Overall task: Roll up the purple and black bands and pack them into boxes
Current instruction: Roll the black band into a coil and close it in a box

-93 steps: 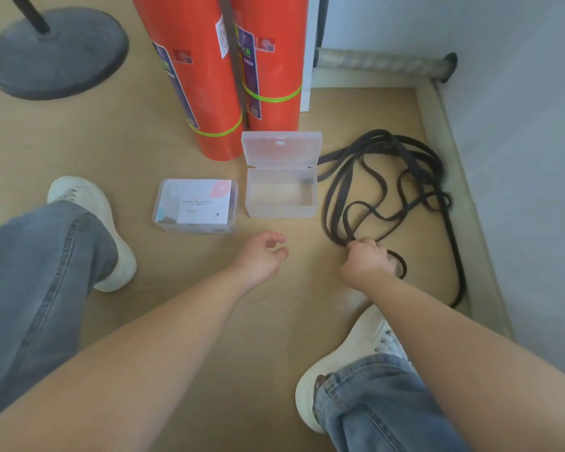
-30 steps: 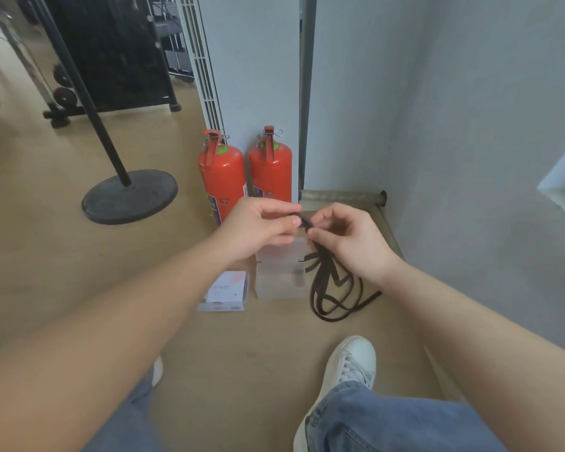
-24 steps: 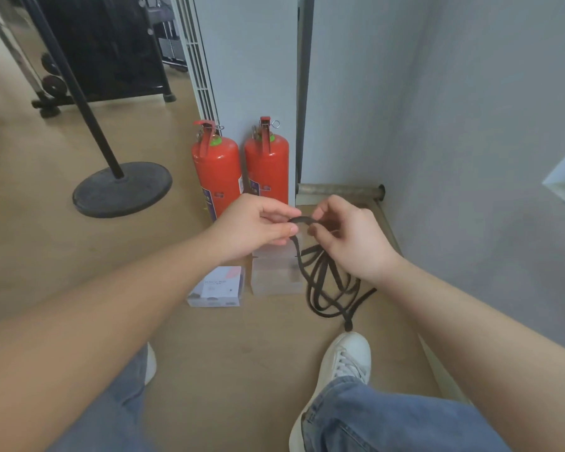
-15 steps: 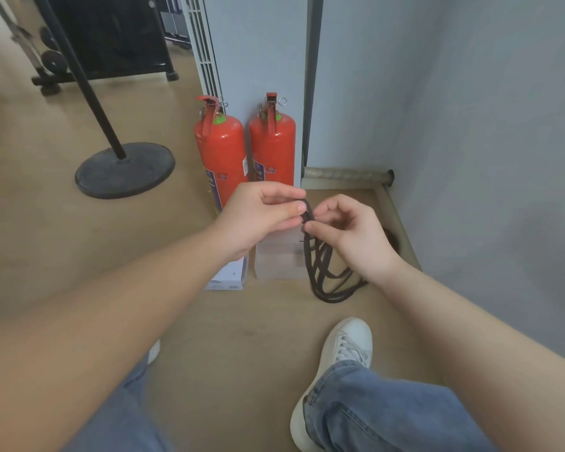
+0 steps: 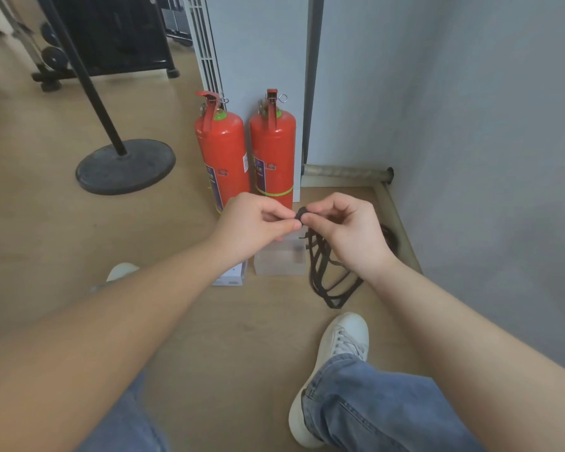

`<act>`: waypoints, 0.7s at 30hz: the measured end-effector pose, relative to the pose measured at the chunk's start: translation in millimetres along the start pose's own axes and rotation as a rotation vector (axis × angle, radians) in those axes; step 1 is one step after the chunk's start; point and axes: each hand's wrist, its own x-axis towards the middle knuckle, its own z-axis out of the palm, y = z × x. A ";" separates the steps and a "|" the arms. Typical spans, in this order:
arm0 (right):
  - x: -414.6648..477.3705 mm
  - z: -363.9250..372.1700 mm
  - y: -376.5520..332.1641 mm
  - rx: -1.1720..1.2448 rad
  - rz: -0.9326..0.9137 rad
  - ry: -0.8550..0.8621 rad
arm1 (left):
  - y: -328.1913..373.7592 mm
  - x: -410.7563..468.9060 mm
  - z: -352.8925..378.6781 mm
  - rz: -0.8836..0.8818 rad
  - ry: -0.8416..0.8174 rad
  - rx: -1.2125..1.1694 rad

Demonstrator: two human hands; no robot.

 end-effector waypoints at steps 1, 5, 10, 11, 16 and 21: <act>-0.7 0.4 -0.8 0.041 0.016 -0.001 | -1.7 -0.6 1.1 -0.019 -0.004 -0.050; -4.4 -0.3 -3.0 0.080 0.029 -0.062 | -6.4 -4.5 3.2 -0.080 0.016 -0.206; -7.9 5.1 2.4 -0.008 0.015 -0.085 | -7.1 -10.1 7.9 -0.052 -0.016 -0.206; -8.0 7.1 3.9 -0.024 0.003 -0.077 | -7.7 -9.8 8.0 -0.058 0.000 -0.222; -9.3 10.3 6.9 -0.001 0.034 -0.085 | -5.8 -10.3 6.7 -0.135 0.017 -0.370; -12.9 7.1 3.9 0.129 0.097 -0.081 | -5.3 -11.8 8.9 -0.204 -0.022 -0.534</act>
